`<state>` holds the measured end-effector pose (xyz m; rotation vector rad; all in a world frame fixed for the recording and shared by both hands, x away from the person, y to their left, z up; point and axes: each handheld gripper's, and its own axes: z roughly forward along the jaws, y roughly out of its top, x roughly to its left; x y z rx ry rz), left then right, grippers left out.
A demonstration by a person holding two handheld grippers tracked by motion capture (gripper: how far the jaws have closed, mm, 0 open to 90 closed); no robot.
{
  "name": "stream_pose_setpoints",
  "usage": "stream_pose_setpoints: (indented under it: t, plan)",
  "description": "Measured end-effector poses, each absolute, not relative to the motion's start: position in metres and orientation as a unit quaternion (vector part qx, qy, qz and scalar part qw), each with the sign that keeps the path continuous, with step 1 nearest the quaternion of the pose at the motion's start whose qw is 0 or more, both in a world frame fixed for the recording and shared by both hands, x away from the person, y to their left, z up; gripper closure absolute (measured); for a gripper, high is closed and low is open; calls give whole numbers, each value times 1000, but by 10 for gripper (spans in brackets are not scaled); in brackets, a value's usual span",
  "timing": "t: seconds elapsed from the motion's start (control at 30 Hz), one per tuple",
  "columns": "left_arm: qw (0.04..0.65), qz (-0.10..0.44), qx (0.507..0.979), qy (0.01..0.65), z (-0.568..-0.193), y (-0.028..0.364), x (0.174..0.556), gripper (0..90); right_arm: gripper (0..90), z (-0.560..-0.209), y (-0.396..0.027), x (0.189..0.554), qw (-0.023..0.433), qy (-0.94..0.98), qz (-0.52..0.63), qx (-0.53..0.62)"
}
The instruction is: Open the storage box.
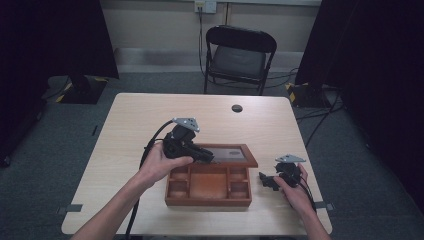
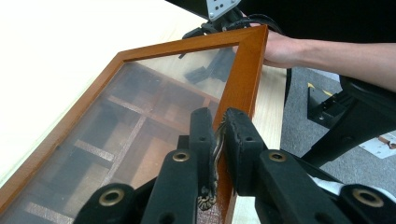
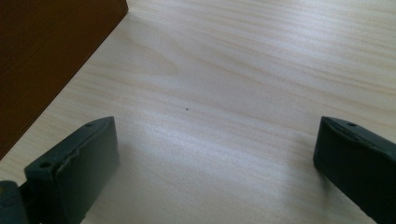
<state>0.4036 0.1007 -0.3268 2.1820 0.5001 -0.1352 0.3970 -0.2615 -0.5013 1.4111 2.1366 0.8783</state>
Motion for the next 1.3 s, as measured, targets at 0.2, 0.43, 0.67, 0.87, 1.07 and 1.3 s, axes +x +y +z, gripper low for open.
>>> stream_pose_setpoints:
  t: [0.2,0.43,0.67,0.87,1.07,1.3]
  plan:
    - [430,-55,879,196,-326,100,404,817,0,-501,-262,397,217,771,317,508]
    - [430,-55,880,194,-326,98,405,818,0,-501,-262,397,216,771,317,509]
    - [432,-52,879,195,-323,98,407,819,0,-501,-262,397,217,771,317,507]
    - [430,-42,880,196,-318,98,409,819,0,-501,-262,397,216,771,317,508]
    - [435,-43,878,197,-316,99,412,820,0,-501,-262,397,217,771,318,507]
    - [433,-40,878,199,-312,99,415,820,0,-501,-262,398,217,772,317,507]
